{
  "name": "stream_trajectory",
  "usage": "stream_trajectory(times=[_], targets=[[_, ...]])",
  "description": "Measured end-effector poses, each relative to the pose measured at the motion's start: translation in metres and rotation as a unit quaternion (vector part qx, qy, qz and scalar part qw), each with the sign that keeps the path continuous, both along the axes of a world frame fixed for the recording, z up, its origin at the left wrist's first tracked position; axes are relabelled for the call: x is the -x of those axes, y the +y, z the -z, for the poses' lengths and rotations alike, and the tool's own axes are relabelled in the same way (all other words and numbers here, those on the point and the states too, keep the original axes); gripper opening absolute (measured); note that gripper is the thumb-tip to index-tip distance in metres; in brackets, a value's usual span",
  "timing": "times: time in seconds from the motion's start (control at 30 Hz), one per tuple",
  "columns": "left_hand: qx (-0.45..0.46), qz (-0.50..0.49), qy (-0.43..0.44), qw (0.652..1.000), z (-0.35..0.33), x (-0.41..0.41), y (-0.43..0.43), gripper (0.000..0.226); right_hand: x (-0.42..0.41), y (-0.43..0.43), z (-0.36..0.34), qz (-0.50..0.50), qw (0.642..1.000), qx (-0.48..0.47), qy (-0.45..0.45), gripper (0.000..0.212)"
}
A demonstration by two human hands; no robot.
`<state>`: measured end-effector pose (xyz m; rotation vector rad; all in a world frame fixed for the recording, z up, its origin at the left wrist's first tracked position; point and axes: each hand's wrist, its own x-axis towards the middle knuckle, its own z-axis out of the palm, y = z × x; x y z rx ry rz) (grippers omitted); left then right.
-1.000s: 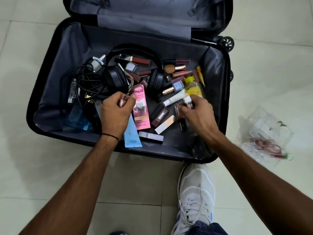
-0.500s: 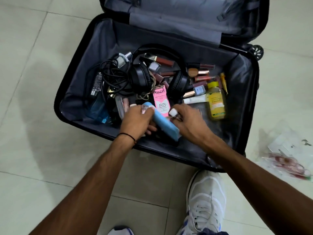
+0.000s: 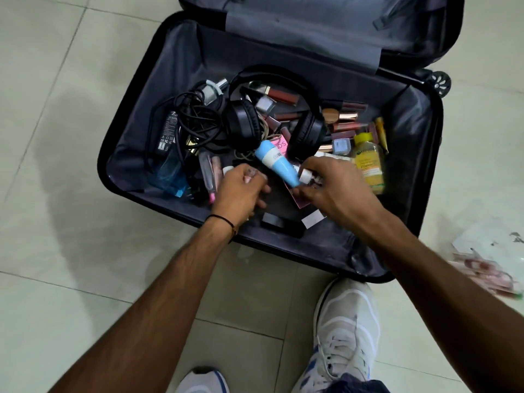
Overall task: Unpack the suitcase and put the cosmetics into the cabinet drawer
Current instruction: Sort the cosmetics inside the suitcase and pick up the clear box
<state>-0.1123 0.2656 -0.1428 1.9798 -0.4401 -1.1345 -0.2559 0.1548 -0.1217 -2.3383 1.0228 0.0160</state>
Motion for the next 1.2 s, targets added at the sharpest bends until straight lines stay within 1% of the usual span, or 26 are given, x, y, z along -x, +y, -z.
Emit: stream_trajectory(times=[0.03, 0.07, 0.1, 0.13, 0.17, 0.23, 0.27, 0.3, 0.37, 0.43, 0.53, 0.63, 0.7, 0.77, 0.8, 0.87, 0.93, 1.0, 1.07, 1.2], targets=[[-0.018, -0.002, -0.034, 0.999, 0.001, -0.008, 0.002, 0.011, 0.000, 0.000, 0.001, 0.011, 1.000, 0.000, 0.000, 0.023], [-0.049, 0.013, -0.089, 0.995, 0.002, -0.017, 0.005, 0.013, 0.000, 0.000, 0.002, 0.018, 1.000, -0.002, 0.000, 0.022], [-0.096, 0.041, -0.158, 0.982, 0.004, -0.026, 0.009, 0.016, 0.001, 0.000, 0.002, 0.021, 1.000, -0.003, 0.000, 0.022], [-0.147, 0.069, -0.223, 0.961, 0.005, -0.035, 0.014, 0.020, 0.001, 0.000, 0.002, 0.024, 1.000, -0.001, 0.001, 0.022], [-0.182, 0.084, -0.267, 0.943, 0.007, -0.042, 0.017, 0.025, 0.002, 0.001, 0.002, 0.025, 1.000, 0.004, 0.000, 0.021], [-0.213, 0.089, -0.309, 0.923, 0.007, -0.051, 0.021, 0.039, 0.001, 0.001, 0.003, 0.030, 0.999, 0.015, -0.008, 0.020], [-0.223, 0.095, -0.324, 0.914, 0.006, -0.051, 0.021, 0.043, 0.001, 0.001, 0.004, 0.035, 0.999, 0.015, -0.011, 0.019], [-0.233, 0.105, -0.331, 0.908, 0.004, -0.050, 0.021, 0.041, 0.000, 0.000, 0.004, 0.042, 0.999, 0.009, -0.013, 0.018], [-0.251, 0.128, -0.322, 0.904, 0.001, -0.044, 0.021, 0.036, -0.002, -0.003, 0.004, 0.051, 0.999, -0.003, 0.001, 0.018], [-0.247, 0.162, -0.291, 0.910, -0.002, -0.035, 0.019, 0.034, -0.004, -0.007, 0.003, 0.048, 0.998, -0.006, 0.027, 0.018], [-0.166, 0.242, -0.225, 0.929, -0.002, -0.008, 0.012, 0.026, -0.008, -0.010, -0.001, 0.047, 0.999, 0.009, 0.026, 0.022], [-0.124, 0.292, -0.178, 0.932, 0.001, 0.020, 0.009, 0.025, -0.013, -0.005, -0.007, 0.055, 0.997, 0.045, -0.023, 0.025], [-0.115, 0.258, -0.179, 0.942, 0.003, 0.024, 0.010, 0.021, -0.017, 0.002, -0.010, 0.059, 0.996, 0.032, -0.058, 0.019], [-0.124, 0.188, -0.226, 0.948, -0.001, 0.016, 0.012, 0.014, -0.024, 0.011, -0.009, 0.037, 0.996, -0.015, -0.082, 0.017], [-0.135, 0.163, -0.269, 0.940, -0.004, 0.010, 0.012, 0.017, -0.027, 0.016, -0.006, 0.016, 0.996, -0.039, -0.084, 0.016], [-0.175, 0.130, -0.340, 0.915, -0.012, -0.006, 0.013, 0.032, -0.036, 0.023, 0.000, -0.025, 0.996, -0.070, -0.057, 0.010], [-0.203, 0.100, -0.367, 0.903, -0.013, -0.020, 0.016, 0.041, -0.046, 0.028, 0.009, -0.068, 0.994, -0.080, -0.023, 0.018], [-0.216, 0.117, -0.357, 0.901, -0.008, -0.026, 0.018, 0.048, -0.056, 0.030, 0.017, -0.116, 0.990, -0.077, -0.012, 0.025], [-0.213, 0.156, -0.328, 0.907, 0.001, -0.029, 0.019, 0.057, -0.065, 0.028, 0.021, -0.123, 0.990, -0.064, -0.023, 0.029], [-0.159, 0.165, -0.244, 0.942, 0.009, -0.031, 0.021, 0.067, -0.073, 0.017, 0.010, -0.025, 0.997, -0.061, -0.051, 0.021]])
